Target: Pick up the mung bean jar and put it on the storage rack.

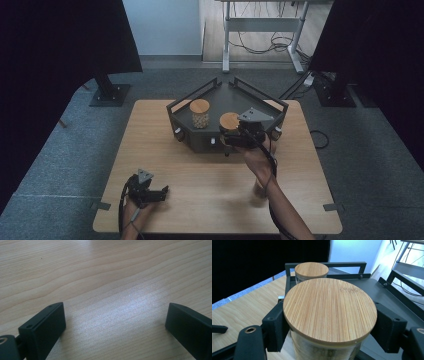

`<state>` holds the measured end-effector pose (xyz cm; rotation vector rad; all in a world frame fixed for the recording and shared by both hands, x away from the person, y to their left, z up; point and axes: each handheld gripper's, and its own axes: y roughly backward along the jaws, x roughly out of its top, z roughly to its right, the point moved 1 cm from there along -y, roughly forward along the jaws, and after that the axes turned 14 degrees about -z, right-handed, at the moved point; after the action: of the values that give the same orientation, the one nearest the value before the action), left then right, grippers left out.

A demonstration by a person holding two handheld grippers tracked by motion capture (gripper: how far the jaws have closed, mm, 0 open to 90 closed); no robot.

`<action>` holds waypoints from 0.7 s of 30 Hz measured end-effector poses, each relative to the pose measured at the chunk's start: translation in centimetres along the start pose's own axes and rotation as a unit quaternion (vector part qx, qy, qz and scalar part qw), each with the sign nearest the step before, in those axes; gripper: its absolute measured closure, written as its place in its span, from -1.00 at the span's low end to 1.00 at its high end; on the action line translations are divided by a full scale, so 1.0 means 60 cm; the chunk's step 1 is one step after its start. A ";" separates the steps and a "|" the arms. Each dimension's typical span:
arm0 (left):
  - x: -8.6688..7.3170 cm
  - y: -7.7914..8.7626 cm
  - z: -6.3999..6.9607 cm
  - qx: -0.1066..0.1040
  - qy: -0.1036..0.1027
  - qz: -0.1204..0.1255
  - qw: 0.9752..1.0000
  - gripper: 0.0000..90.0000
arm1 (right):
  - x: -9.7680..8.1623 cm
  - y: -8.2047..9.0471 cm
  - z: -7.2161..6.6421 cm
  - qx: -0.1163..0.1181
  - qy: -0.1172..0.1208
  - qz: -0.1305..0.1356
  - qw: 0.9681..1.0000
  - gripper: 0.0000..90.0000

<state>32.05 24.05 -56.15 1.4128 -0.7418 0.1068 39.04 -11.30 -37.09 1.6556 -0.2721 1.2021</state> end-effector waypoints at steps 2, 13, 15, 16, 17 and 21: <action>0.000 0.000 0.000 0.000 0.000 0.000 1.000 -0.93 | 0.001 -0.003 0.002 -0.001 -0.001 -0.001 1.000 -0.46; 0.000 0.000 0.000 0.000 0.000 0.000 1.000 -0.93 | 0.009 -0.019 0.008 -0.004 -0.006 -0.005 1.000 -0.46; 0.000 0.000 0.000 0.000 0.000 0.000 1.000 -0.93 | 0.012 -0.021 0.009 -0.005 -0.005 -0.004 1.000 -0.46; 0.000 0.000 0.000 -0.001 -0.001 0.000 1.000 -0.93 | 0.013 -0.022 0.009 -0.005 -0.005 -0.004 1.000 -0.46; 0.000 0.000 0.000 -0.001 -0.001 0.000 1.000 -0.93 | 0.014 -0.023 0.009 -0.005 -0.004 -0.004 1.000 -0.46; 0.000 0.000 0.000 0.000 -0.001 0.000 1.000 -0.93 | 0.017 -0.025 0.009 -0.006 -0.003 -0.003 1.000 -0.46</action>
<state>32.07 24.05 -56.15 1.4122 -0.7438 0.1052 40.87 -10.71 -37.15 1.6494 -0.2769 1.1889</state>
